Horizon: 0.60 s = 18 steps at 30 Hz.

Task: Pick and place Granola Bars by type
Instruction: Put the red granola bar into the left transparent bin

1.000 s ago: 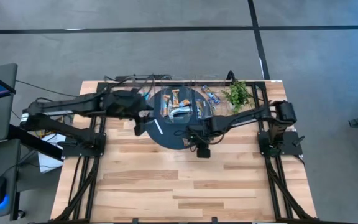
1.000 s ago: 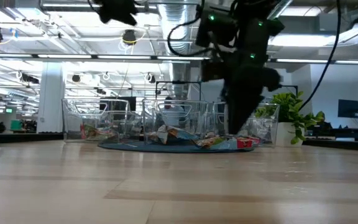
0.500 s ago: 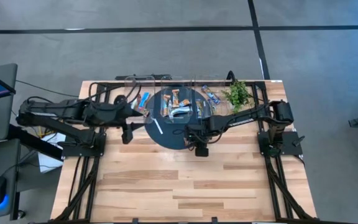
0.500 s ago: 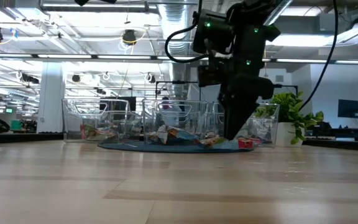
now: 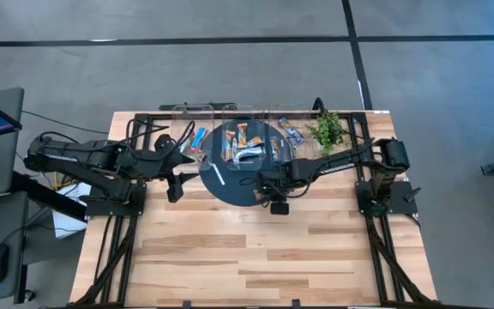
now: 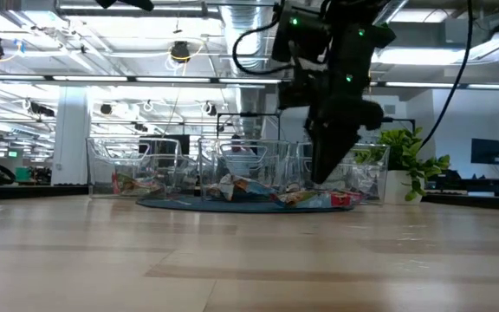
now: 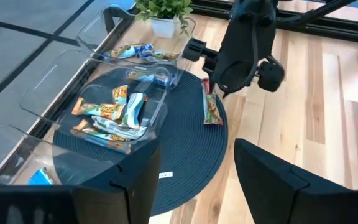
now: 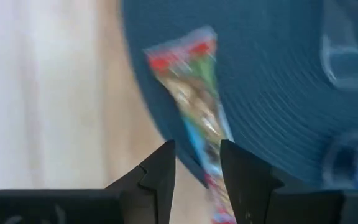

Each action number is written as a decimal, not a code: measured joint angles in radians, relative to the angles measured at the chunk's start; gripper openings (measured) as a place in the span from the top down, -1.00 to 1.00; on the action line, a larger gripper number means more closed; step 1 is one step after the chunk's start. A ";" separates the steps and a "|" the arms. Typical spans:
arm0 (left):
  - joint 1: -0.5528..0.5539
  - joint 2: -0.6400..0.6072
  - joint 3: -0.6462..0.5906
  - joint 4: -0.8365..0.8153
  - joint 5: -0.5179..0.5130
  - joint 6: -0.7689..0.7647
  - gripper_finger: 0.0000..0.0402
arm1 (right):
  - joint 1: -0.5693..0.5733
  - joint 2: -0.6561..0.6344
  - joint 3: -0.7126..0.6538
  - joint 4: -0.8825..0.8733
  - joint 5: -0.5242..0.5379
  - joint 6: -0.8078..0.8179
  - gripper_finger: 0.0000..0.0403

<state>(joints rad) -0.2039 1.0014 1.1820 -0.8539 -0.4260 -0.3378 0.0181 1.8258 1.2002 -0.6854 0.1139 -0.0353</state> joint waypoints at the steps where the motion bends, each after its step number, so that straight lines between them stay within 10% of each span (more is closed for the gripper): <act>1: 0.000 -0.001 0.000 -0.001 -0.002 0.000 0.01 | -0.006 0.001 -0.001 -0.011 0.020 -0.002 0.41; 18: 0.000 0.000 0.000 -0.047 -0.005 -0.016 0.01 | -0.033 0.011 -0.001 0.021 -0.118 -0.078 0.41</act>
<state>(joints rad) -0.2039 1.0016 1.1820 -0.9005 -0.4314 -0.3538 -0.0147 1.8372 1.1993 -0.6648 -0.0038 -0.1135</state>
